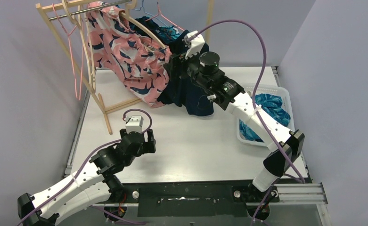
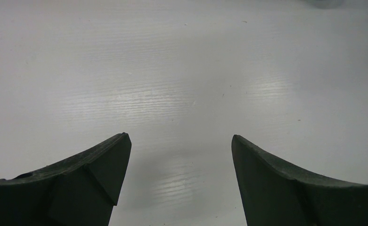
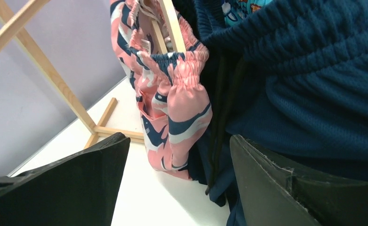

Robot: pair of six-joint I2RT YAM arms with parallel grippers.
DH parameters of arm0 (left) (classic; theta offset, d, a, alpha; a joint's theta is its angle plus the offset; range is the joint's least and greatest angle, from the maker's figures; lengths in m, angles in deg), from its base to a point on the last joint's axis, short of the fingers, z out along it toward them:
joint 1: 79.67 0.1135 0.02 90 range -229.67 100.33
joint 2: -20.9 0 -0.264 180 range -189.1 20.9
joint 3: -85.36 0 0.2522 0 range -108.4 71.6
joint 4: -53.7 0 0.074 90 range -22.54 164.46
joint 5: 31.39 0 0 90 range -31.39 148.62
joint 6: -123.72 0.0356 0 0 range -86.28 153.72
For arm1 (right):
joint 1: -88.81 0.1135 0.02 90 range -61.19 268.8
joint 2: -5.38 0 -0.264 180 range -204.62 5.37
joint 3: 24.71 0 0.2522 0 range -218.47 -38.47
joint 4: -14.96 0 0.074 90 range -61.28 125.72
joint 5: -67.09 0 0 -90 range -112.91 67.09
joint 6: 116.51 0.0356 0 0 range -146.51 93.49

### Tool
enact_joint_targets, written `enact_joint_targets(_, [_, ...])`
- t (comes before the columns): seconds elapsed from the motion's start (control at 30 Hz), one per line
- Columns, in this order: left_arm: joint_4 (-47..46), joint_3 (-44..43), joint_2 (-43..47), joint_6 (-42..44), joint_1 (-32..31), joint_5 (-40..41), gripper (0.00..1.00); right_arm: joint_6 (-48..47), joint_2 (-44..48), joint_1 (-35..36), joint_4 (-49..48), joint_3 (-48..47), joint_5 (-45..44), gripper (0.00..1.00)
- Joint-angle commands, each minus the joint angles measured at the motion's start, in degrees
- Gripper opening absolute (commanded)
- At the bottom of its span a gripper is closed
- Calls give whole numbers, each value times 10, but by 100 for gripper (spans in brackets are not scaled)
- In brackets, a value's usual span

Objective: Remove the shorts from the hanger
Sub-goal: Pick up the hanger from the clothes rod.

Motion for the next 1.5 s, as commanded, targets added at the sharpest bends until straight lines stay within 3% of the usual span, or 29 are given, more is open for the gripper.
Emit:
enact_joint_targets(0.0, [-22, -6, -2, -8, -4, 15, 79, 17, -40, -38, 11, -96, 94, 79])
enact_joint_targets(0.13, [-28, -6, -9, -6, -3, 15, 79, 8, -98, -48, 76, -199, 145, 78])
enact_joint_targets(0.23, [-29, -7, -19, -5, -4, 19, 79, -26, -141, -29, 120, -259, 95, 76])
enact_joint_targets(0.53, [-33, -6, -22, -3, -4, 17, 79, -44, -206, -43, 131, -347, 165, 59])
enact_joint_targets(0.8, [-36, -7, -30, 0, -3, 16, 79, -55, -213, -25, 117, -350, 155, 25])
enact_joint_targets(0.93, [-34, -7, -27, 0, -3, 16, 79, -54, -212, -14, 102, -347, 174, 27])
enact_joint_targets(1.0, [-33, -8, -25, 0, -3, 15, 79, -52, -210, -7, 92, -341, 172, 40])
enact_joint_targets(1.23, [-33, -6, -24, -1, -4, 14, 79, -64, -233, -4, 77, -355, 163, 44])
enact_joint_targets(1.27, [-33, -7, -25, -1, -4, 14, 79, -66, -239, -3, 79, -361, 162, 43])
enact_joint_targets(1.37, [-33, -7, -29, -1, -4, 12, 79, -68, -244, -1, 70, -367, 167, 26])
enact_joint_targets(1.47, [-31, -8, -30, -3, -4, 15, 79, -71, -239, 4, 61, -367, 161, 21])
